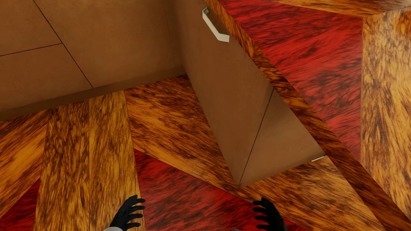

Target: Avoid the counter

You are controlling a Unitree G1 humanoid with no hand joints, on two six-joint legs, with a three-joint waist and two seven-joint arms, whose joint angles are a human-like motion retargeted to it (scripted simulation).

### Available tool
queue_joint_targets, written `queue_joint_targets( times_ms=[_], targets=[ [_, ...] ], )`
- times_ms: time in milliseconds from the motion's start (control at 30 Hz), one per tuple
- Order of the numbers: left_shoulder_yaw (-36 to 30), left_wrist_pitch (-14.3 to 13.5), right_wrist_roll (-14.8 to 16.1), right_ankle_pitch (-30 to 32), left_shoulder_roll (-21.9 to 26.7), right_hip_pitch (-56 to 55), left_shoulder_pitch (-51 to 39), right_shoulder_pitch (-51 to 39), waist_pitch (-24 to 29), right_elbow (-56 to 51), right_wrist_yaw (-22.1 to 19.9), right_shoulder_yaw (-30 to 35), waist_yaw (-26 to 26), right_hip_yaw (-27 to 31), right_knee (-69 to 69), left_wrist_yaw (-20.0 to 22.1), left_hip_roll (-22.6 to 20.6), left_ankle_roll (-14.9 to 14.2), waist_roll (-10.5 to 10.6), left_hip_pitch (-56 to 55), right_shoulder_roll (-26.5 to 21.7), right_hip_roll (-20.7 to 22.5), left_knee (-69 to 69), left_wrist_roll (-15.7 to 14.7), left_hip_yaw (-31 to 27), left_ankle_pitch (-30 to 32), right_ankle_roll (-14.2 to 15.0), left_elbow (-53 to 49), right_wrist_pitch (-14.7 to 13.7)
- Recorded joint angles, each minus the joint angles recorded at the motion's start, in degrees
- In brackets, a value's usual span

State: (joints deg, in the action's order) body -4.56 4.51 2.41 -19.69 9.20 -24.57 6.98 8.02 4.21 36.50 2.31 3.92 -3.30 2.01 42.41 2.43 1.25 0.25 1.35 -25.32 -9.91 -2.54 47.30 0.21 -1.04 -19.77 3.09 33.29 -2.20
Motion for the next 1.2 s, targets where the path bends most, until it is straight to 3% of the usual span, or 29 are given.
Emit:
queue_joint_targets(
  times_ms=[67,133,233,367,467,567,700,933,1033,1067,1133,1200],
  targets=[
    [2.5,-1.6,0.0,-0.2,0.7,0.5,-0.8,2.6,-1.5,-0.4,-1.3,0.6,-1.0,-0.4,-0.3,1.1,1.2,-3.2,-0.5,2.5,1.8,1.3,-3.4,-1.1,-1.3,-3.2,-0.5,1.2,4.8],
    [2.1,-1.7,-1.1,0.6,1.5,1.7,0.3,2.9,-1.3,0.0,-2.0,-0.5,-2.0,-0.5,-1.8,1.0,1.0,-2.7,-1.7,3.7,1.5,1.2,-5.2,-2.0,-1.3,-2.2,-0.5,0.8,7.3],
    [3.1,-0.9,-1.6,2.3,1.2,3.0,0.9,2.2,-0.8,0.4,-2.4,-1.0,-0.5,-1.1,-4.4,-0.5,0.7,-2.8,-2.8,4.6,0.9,0.9,-7.5,-2.7,-1.9,-0.3,-0.5,1.4,7.4],
    [2.4,-2.7,-1.7,2.7,1.8,2.9,1.1,3.5,-2.5,0.2,-0.8,-2.0,-1.2,-0.6,-4.6,-4.2,0.6,-2.3,-2.7,4.5,1.8,0.7,-7.3,0.5,-1.3,-0.3,-0.1,0.6,6.2],
    [2.3,-5.0,-2.2,2.4,2.0,2.8,1.1,4.0,-3.2,-0.1,0.5,-0.7,-2.4,-0.2,-3.8,-5.8,0.7,-2.3,-2.6,4.8,2.5,0.8,-6.9,1.9,-0.8,-0.6,-0.1,0.3,9.0],
    [1.8,-2.9,-1.7,2.9,0.1,3.2,0.5,3.3,-2.3,1.5,0.7,-0.8,-1.5,-0.7,-4.4,-5.4,0.4,-2.4,-2.2,5.1,0.7,0.3,-7.8,0.0,-1.3,0.3,-0.2,0.5,10.2],
    [3.1,-2.3,-1.5,3.7,2.2,3.0,2.0,2.1,-1.8,1.7,-1.3,-1.2,-0.8,-1.0,-5.1,-5.7,0.3,-2.4,-0.7,4.6,1.0,0.2,-8.1,-0.1,-1.5,1.0,-0.1,2.3,7.8],
    [1.7,-2.9,-2.1,3.8,0.2,2.7,0.3,4.3,-2.6,1.0,0.8,-1.5,-0.7,-0.8,-5.1,-5.1,0.8,-2.9,-1.4,4.9,-0.1,0.6,-8.9,0.3,-1.2,1.2,-0.6,0.5,8.9],
    [2.6,-4.1,-3.6,3.8,2.1,3.1,1.4,4.0,-2.2,-0.1,-2.0,-1.9,-1.0,-1.3,-5.5,-4.7,1.0,-3.0,-1.5,5.0,1.3,0.8,-8.8,0.7,-1.6,1.2,-0.7,1.1,7.2],
    [2.8,-3.3,-3.8,3.6,2.0,3.2,1.2,3.4,-2.0,0.6,-2.7,-0.3,-0.8,-1.5,-5.0,-4.2,0.9,-3.2,-1.9,5.1,1.8,0.7,-8.8,0.8,-1.8,1.2,-0.8,1.1,6.5],
    [1.9,-2.3,-2.9,3.0,0.3,3.1,0.5,3.8,-1.8,0.5,-2.7,-1.6,-0.6,-1.9,-4.2,-3.0,0.3,-3.0,-1.9,4.9,1.6,0.1,-8.2,0.6,-2.3,1.0,-0.7,0.1,5.7],
    [1.6,-3.2,-1.9,2.8,0.0,2.8,1.1,4.2,-2.7,0.7,-2.5,-0.9,-0.3,-1.8,-4.1,-2.7,0.2,-3.1,-2.2,5.0,2.2,-0.1,-8.9,0.4,-2.1,1.2,-0.8,0.9,5.9]
  ],
)
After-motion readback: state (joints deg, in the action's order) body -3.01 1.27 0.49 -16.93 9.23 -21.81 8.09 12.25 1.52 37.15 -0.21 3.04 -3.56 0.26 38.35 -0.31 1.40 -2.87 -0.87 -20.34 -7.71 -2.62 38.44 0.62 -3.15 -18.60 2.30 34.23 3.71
